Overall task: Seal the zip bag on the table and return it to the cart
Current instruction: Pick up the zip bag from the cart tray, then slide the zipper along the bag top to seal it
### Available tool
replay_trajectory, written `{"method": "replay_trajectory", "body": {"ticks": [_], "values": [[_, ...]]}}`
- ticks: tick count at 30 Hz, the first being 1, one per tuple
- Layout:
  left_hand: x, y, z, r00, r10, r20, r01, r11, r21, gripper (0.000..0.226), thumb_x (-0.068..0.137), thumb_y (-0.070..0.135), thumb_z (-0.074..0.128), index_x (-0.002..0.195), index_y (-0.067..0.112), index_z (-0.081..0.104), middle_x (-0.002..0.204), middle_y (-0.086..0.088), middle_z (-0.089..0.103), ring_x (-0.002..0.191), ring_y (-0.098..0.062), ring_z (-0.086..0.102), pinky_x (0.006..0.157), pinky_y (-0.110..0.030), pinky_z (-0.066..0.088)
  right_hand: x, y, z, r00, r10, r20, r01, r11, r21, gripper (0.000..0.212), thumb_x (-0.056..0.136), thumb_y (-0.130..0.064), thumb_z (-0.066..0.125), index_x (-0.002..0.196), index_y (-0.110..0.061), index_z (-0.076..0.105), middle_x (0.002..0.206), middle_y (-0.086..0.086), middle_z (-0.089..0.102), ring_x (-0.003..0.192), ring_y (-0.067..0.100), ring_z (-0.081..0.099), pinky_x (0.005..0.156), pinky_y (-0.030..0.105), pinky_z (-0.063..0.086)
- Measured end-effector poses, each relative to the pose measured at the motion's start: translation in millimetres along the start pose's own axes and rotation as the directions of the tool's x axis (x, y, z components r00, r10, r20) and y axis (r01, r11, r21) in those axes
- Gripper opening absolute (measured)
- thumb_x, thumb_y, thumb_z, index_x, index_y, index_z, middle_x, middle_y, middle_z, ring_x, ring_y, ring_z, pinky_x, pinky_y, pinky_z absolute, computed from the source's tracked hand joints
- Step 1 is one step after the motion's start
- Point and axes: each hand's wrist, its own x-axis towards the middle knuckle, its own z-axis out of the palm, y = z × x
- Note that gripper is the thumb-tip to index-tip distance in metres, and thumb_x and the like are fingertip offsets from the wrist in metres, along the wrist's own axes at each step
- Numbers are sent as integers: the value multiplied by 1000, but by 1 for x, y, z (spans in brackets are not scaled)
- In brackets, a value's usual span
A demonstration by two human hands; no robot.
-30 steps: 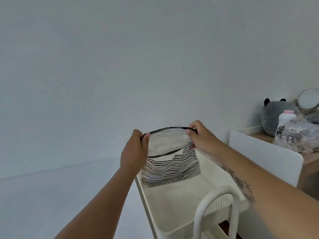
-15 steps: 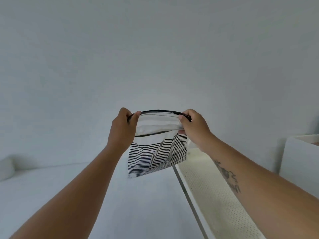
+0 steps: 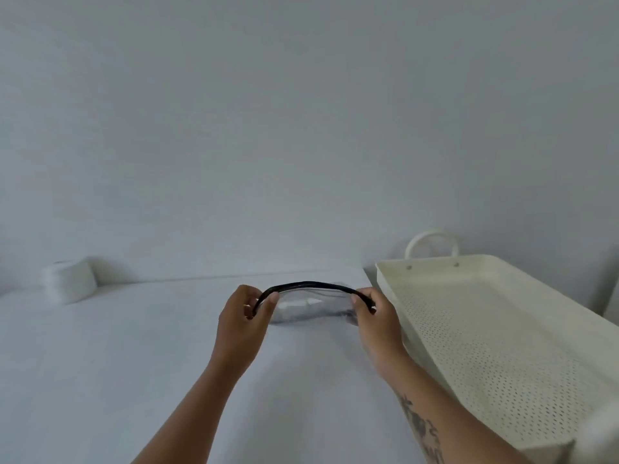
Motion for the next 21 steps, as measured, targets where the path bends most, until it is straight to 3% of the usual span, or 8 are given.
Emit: {"method": "replay_trajectory", "body": {"ticks": [2,5,7,11,13,15,17,21], "values": [[-12,-13,-4,998,-34,49,35,999,-10,17,87,42,64,83,29,54,81,3,62,71,-21,65,62,-28,50,-11,10,0,1000,10,-5,-10,1000,-25,16,92,-19,58,79,-28,61,76,-7,63,73,13,61,72,36,54],[-23,-27,-8,990,-98,98,98,995,8,12,86,44,65,84,34,58,85,5,67,75,-15,67,60,-21,46,-20,18,4,1000,20,16,-19,999,-47,17,93,-21,58,80,-31,62,76,-10,65,70,1,59,60,9,44],[-26,-31,-9,984,-148,101,146,989,28,13,84,47,66,82,38,58,80,4,70,73,-12,68,55,-20,42,-20,18,5,998,51,38,-49,998,-46,14,93,-21,58,84,-31,64,81,-10,67,71,-2,59,57,4,42],[-24,-39,-15,967,-234,106,235,972,-2,16,81,45,71,75,35,59,69,3,70,59,-12,65,56,-27,45,-20,17,-4,955,177,237,-223,958,182,17,92,-18,62,104,-27,70,99,0,68,81,2,68,70,14,53],[-21,-43,-19,959,-264,106,270,962,-51,20,79,42,74,71,31,60,65,4,65,50,-9,57,56,-27,44,-17,19,-8,908,199,368,-305,917,257,24,92,-15,62,108,-30,71,101,-1,70,92,8,69,83,25,56],[-17,-44,-23,945,-303,126,318,941,-119,20,79,40,75,71,27,62,63,5,61,49,-9,51,56,-28,43,-14,23,-9,877,207,433,-356,886,298,29,94,-8,58,106,-30,73,98,-4,74,96,10,70,86,28,56],[-13,-44,-24,921,-332,202,374,898,-232,20,77,39,75,77,21,66,66,0,62,57,-13,53,62,-31,46,-10,28,-8,885,202,419,-348,886,307,32,94,-5,57,101,-30,75,99,-3,75,97,8,70,83,26,56],[-8,-47,-30,847,-303,436,499,735,-459,29,81,26,69,101,6,72,90,-12,71,84,-19,65,79,-29,57,-3,35,-6,920,216,328,-314,906,285,25,92,-5,60,99,-23,75,110,20,67,91,12,71,76,21,56]]}}
